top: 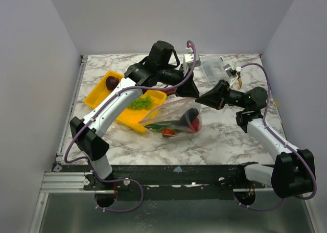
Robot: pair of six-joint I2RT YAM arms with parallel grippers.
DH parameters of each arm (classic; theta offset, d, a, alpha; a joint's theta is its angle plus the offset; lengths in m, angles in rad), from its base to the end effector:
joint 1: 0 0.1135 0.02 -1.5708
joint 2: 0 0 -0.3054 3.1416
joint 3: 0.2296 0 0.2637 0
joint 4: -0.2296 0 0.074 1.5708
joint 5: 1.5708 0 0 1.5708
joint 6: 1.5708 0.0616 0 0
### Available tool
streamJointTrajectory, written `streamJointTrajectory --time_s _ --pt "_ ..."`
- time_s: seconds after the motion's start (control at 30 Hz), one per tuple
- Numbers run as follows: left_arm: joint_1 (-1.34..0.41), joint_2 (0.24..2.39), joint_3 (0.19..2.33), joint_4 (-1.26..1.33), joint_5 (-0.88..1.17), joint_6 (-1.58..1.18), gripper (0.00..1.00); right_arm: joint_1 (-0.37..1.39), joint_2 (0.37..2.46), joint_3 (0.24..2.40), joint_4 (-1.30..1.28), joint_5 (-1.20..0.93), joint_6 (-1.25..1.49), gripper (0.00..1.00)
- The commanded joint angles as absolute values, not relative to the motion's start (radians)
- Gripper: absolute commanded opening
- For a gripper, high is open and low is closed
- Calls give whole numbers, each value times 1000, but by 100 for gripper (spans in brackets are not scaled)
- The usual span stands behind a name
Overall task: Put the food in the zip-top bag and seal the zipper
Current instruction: Zip the zipper food storage bag at the center of the board.
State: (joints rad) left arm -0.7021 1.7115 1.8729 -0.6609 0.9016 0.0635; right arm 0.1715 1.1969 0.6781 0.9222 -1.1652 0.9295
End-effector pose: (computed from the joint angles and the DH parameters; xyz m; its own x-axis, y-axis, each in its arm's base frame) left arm 0.2781 -0.2985 0.4626 -0.3062 0.3106 -0.8999 0.9476 0.0093 -0.3192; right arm 0.2383 0.0987 0.3612 -0.4898 0.2361 -0.8392 -0.8484 0.0926 0.5212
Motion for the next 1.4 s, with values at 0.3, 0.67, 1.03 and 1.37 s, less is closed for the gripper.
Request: streamJointTrajectory --time_s 0.3,0.67,1.03,1.37 --pt "-700 1690 1819 -644 891 23 36 174 1163 714 901 -1119 899 0" --pt "-665 1655 1766 -530 927 -72 42 176 1149 716 867 -1116 877 0" --pt "-657 1643 1725 -490 966 -103 25 178 1147 716 851 -1106 870 0" --pt "-658 1640 1733 -480 995 -120 14 191 1142 731 792 -1090 827 0"
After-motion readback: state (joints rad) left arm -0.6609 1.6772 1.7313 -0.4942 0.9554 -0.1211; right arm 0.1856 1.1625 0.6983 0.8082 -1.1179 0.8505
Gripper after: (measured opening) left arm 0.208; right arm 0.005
